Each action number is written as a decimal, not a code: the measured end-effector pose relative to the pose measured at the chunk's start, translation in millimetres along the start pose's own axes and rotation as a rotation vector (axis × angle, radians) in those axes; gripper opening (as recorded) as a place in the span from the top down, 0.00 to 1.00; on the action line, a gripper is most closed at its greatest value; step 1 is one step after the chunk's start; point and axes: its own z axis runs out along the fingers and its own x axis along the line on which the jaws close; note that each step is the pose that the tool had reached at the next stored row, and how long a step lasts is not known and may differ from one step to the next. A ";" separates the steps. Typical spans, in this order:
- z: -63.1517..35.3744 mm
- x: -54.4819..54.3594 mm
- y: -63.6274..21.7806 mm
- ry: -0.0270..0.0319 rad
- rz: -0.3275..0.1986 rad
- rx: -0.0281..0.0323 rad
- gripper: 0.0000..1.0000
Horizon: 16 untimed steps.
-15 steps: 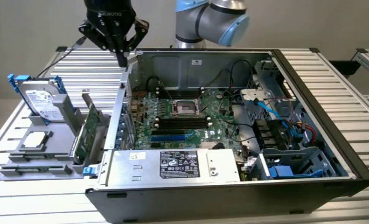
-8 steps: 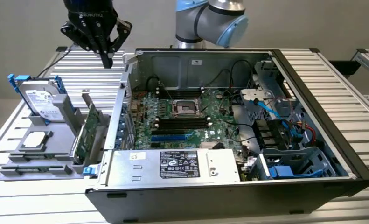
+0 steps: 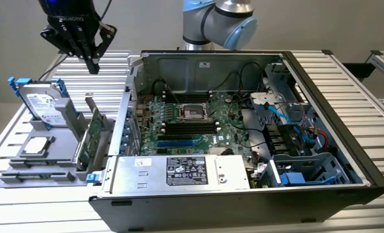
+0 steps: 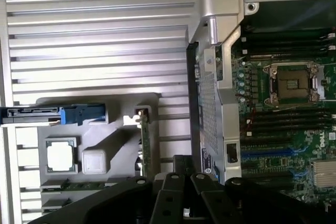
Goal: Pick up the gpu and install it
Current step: 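Reach for the gpu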
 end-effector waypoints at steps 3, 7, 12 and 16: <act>2.5 7.2 -8.2 0.0000 0.000 -0.0012 0.89; 6.7 15.7 -21.8 0.0001 0.000 -0.0025 0.89; 10.3 29.2 -30.5 0.0003 0.000 -0.0026 0.89; 10.3 29.3 -30.5 0.0004 0.000 -0.0025 0.89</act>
